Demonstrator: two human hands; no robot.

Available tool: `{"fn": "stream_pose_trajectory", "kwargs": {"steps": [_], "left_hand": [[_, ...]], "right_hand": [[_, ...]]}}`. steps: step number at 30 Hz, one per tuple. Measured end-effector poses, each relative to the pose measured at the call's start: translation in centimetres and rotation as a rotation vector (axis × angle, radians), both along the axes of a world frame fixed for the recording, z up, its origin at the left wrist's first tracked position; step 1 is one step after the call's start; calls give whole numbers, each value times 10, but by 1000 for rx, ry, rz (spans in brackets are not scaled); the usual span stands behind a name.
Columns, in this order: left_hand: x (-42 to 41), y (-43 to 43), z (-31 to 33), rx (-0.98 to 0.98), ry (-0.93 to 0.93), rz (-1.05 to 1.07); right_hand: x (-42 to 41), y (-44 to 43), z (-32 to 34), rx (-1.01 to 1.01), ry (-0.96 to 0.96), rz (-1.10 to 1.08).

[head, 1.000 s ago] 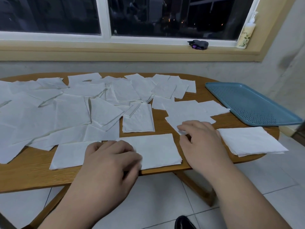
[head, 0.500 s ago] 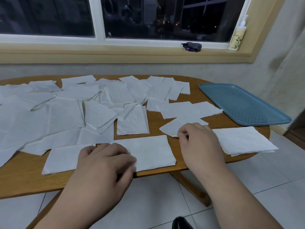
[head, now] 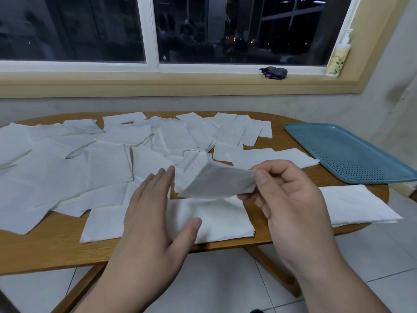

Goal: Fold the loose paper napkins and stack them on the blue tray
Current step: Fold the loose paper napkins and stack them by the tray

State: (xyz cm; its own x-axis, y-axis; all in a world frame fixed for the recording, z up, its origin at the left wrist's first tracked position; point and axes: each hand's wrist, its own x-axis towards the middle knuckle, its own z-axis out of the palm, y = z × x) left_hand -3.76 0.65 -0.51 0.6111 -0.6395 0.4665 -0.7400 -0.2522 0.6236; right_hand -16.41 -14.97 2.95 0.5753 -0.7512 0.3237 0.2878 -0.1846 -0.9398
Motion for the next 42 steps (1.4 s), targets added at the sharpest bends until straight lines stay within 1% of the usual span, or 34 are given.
{"fn": "stream_pose_trajectory", "kwargs": {"steps": [3, 6, 9, 11, 12, 14, 18, 20, 22, 25, 28, 31, 38, 42], "left_hand": [[-3, -1, 6, -69, 153, -26], [-3, 1, 4, -150, 287, -38], [-2, 4, 8, -194, 420, -37], [-1, 6, 12, -193, 505, -79], [0, 8, 13, -180, 510, -90], [0, 9, 15, -143, 493, -79], [3, 8, 14, -147, 478, 8], [4, 7, 14, -155, 452, 59], [4, 6, 17, -160, 419, 89], [4, 4, 16, -156, 354, 97], [7, 4, 10, -72, 283, 70], [11, 3, 5, 39, 196, 104], [16, 6, -4, 207, -57, 174], [17, 5, -8, 334, -123, 197]], "right_hand": [[2, 5, 0, 226, -147, 132], [2, 7, 0, 384, -177, 186], [1, 5, -4, 372, -98, 175], [-1, 2, -5, 244, 16, 139], [-1, 1, -5, 157, 95, 115], [-2, -3, -6, 6, 222, 87], [-6, -5, -8, -197, 370, 124], [-6, -3, -10, -226, 419, 115], [-5, -2, -13, -231, 416, 57], [-2, -2, -15, -184, 419, -36], [0, -3, -19, -174, 471, -63], [0, -6, -24, -210, 538, -56], [1, -10, -32, -437, 735, -110], [2, -9, -35, -578, 787, -130]]}}
